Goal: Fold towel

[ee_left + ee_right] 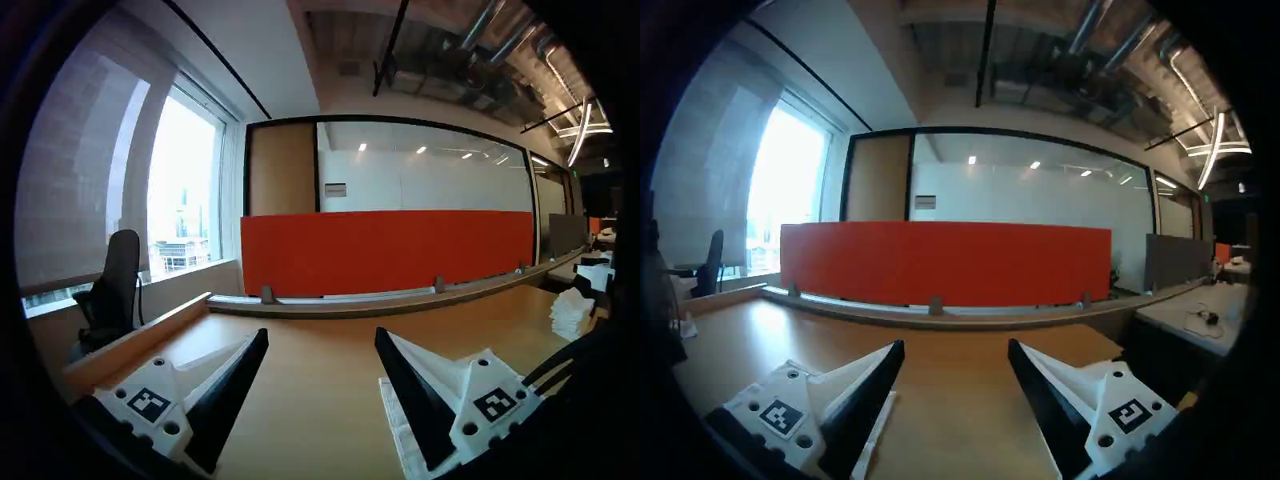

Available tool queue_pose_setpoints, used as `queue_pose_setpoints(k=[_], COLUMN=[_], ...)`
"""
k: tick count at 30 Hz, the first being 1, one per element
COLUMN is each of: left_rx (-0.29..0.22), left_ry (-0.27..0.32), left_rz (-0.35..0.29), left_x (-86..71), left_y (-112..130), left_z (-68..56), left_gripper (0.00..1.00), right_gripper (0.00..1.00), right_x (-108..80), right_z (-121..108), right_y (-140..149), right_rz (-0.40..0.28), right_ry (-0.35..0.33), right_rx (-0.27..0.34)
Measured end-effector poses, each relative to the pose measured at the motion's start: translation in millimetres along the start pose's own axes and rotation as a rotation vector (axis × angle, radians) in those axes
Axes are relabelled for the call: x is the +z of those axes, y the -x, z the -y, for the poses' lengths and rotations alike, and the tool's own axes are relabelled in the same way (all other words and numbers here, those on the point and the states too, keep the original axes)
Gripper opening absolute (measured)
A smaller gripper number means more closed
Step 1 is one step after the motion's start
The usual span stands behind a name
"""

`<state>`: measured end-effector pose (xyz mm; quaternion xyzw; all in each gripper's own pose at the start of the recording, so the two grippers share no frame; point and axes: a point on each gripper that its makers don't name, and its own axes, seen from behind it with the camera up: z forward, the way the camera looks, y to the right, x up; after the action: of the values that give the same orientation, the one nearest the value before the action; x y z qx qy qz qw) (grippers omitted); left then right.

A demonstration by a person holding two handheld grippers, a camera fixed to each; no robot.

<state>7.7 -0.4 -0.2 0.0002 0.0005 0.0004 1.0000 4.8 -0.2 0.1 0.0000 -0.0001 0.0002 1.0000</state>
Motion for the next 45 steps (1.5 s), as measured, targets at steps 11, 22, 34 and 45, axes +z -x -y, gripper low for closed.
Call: queue_pose_setpoints(k=[11,22,34,45], left_rx=[0.0,0.01,0.083,0.125], left_ry=[0.0,0.053,0.218,0.353], left_rz=[0.013,0.066,0.177,0.277], left_x=[-0.8,-4.3,-14.0,-22.4], left_y=[-46.9,-57.8,-41.6,-5.6], left_z=[0.3,-6.1,-32.1,-54.8], left_gripper=[0.99,0.99,0.99,0.99], right_gripper=[1.0,1.0,1.0,1.0], right_x=[-2.5,-7.3,-28.2,-39.5], right_z=[6.1,22.2,65.2,87.5], right_y=[-45.0,-59.7,-36.9,-7.3], right_rz=[0.006,0.043,0.176,0.287], right_ry=[-0.011,-0.055,-0.227,-0.349], right_rx=[0.009,-0.034,-0.09,-0.137])
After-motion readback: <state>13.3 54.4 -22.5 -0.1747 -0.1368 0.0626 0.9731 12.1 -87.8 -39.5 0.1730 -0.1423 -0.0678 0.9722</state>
